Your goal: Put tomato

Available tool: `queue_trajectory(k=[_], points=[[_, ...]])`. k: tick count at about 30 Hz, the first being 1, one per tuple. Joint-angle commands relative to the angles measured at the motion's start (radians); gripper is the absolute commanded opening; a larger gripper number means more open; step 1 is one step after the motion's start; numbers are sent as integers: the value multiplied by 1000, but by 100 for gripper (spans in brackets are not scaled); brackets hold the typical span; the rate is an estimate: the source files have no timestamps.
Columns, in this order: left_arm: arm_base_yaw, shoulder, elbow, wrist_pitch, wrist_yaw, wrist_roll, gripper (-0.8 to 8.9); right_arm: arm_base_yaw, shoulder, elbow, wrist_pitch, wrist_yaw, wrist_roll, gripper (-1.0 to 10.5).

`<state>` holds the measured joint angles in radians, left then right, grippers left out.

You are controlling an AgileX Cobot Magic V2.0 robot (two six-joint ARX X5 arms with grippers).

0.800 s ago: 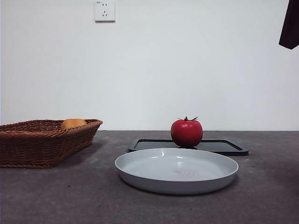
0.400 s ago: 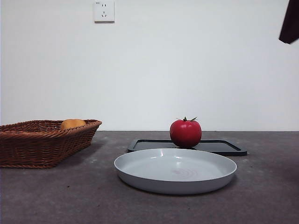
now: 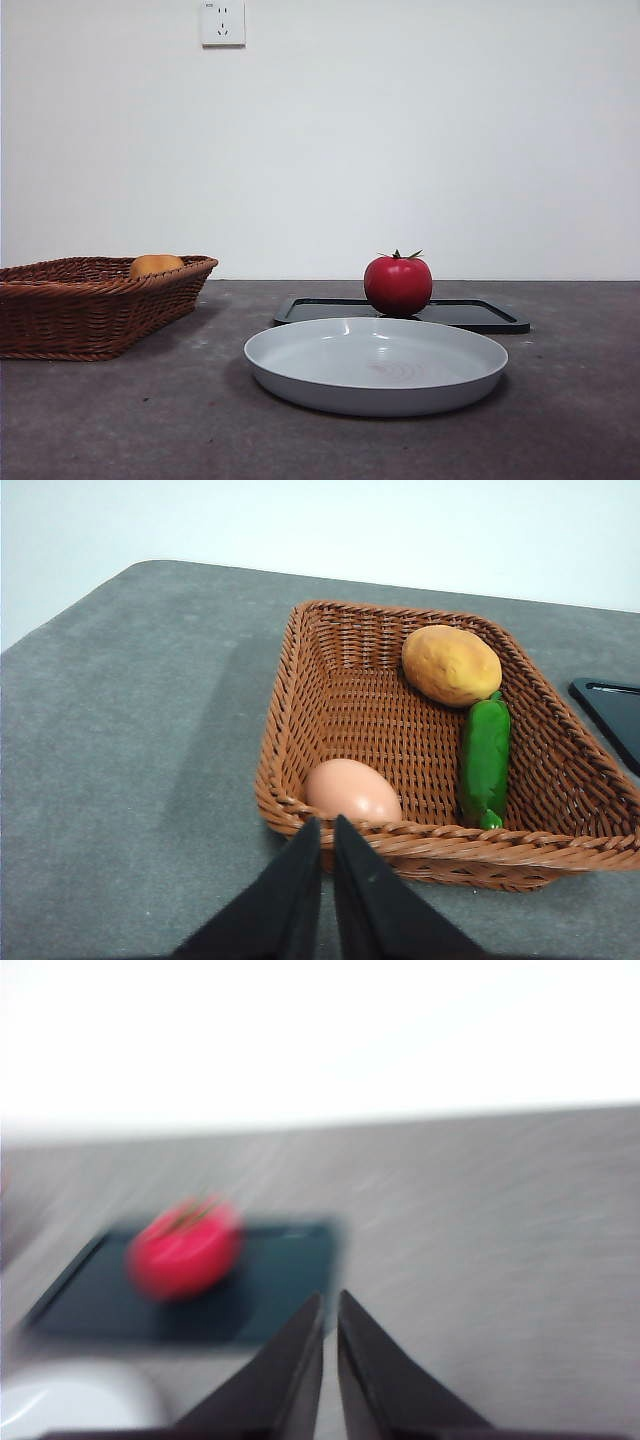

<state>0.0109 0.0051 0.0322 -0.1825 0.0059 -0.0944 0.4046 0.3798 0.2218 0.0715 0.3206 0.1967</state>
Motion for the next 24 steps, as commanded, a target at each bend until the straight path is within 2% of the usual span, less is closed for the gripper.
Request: queue_trajectory(k=[1, 4, 6, 11, 16, 20, 24], points=[[-1, -2, -20, -8, 2, 7, 19, -87, -110, -96, 24, -22, -16, 17], [-1, -2, -20, -8, 2, 7, 19, -173, -214, -166, 8, -74, -50, 17], [-1, -2, -20, -8, 2, 7, 19, -228, -262, -192, -19, -138, -86, 17], [-1, -2, -20, -8, 2, 7, 19, -327, -309, -211, -77, -264, -177, 17], [-1, -2, -20, -8, 2, 7, 19, -385, -339, -211, -166, -272, -230, 17], [-1, -2, -20, -8, 2, 7, 19, -414, -378, -211, -243, -272, -242, 17], [-1, -2, -20, -8, 2, 7, 19, -439, -377, -211, -249, -299, -242, 17]])
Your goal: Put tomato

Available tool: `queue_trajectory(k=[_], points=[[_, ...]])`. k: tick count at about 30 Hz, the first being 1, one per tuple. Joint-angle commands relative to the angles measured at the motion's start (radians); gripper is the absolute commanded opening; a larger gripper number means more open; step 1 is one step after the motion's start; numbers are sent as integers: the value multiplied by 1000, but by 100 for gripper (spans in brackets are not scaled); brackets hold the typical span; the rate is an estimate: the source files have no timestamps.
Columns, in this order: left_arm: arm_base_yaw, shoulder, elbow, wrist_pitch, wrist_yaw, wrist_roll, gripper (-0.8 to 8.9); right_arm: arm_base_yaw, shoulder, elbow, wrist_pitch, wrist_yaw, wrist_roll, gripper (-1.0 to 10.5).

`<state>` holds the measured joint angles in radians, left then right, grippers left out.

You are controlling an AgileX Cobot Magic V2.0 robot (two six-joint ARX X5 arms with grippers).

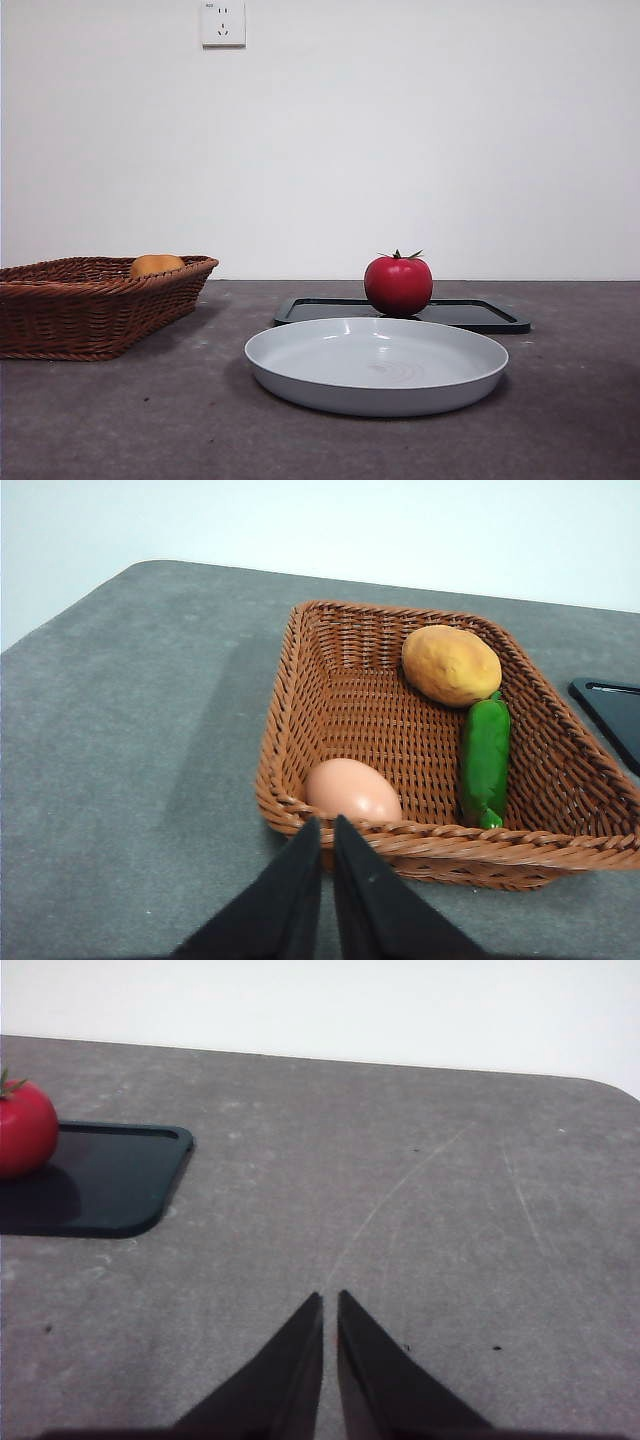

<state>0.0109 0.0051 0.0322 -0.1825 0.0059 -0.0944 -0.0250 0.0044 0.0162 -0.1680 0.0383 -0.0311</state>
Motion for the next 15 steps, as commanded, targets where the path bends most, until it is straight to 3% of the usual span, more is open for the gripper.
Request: queue_trajectory(k=[1, 4, 15], points=[[-1, -2, -20, -8, 2, 7, 19, -15, -1, -5, -11, -32, -14, 17], [-1, -2, -20, -7, 2, 7, 19, -28, -1, -5, -13, -77, -15, 17], [-1, -2, -20, -7, 2, 7, 19, -30, -1, -5, 11, -64, -13, 17]])
